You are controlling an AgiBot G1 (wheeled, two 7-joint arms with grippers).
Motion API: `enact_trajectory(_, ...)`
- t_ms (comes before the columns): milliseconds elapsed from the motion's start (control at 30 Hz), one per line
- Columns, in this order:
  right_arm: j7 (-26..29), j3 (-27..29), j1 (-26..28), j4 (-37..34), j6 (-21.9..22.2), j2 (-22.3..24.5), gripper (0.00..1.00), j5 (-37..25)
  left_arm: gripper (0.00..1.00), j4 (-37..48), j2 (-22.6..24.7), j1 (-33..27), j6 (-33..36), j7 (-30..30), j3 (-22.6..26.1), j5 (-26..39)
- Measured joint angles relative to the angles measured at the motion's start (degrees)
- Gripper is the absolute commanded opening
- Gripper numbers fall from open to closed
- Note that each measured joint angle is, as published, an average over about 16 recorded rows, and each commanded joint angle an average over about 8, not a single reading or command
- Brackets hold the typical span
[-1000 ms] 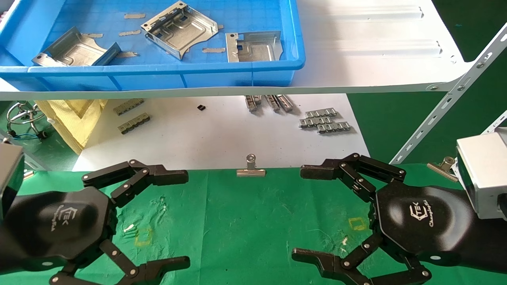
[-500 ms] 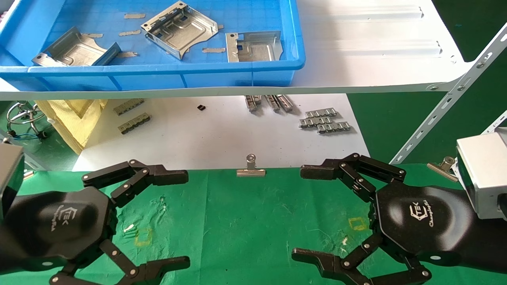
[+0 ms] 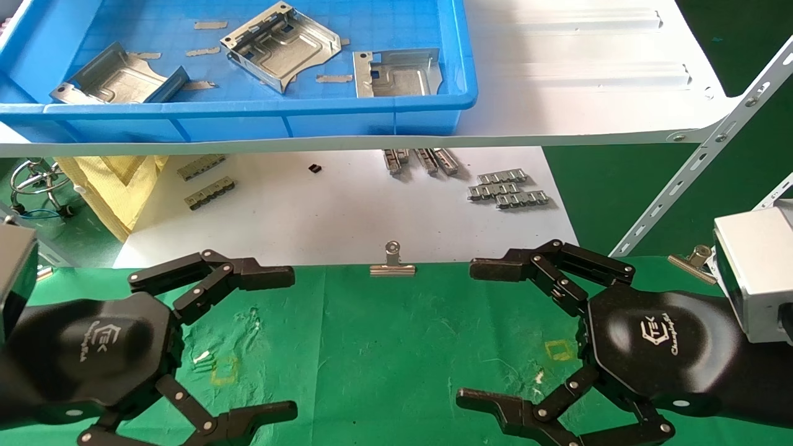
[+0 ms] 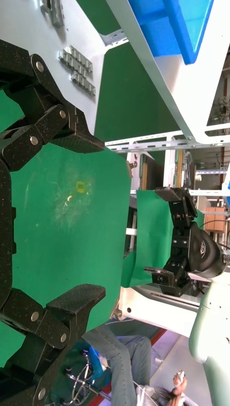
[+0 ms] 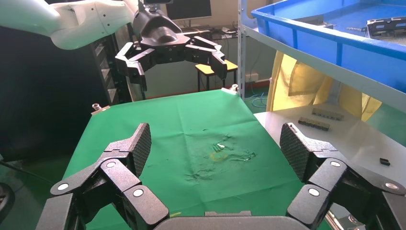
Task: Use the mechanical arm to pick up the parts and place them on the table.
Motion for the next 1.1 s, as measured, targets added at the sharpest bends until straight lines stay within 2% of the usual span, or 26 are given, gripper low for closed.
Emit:
enact_trajectory(900, 0.0, 0.0, 0.0, 0.0, 0.0, 0.0, 1.0, 0.0, 1.0, 0.0, 0.0, 0.0, 0.0, 0.0, 0.0, 0.0)
enact_trajectory(1100, 0.0, 0.0, 0.0, 0.0, 0.0, 0.0, 0.25, 0.0, 1.0, 0.0, 0.0, 0.0, 0.0, 0.0, 0.0, 0.0)
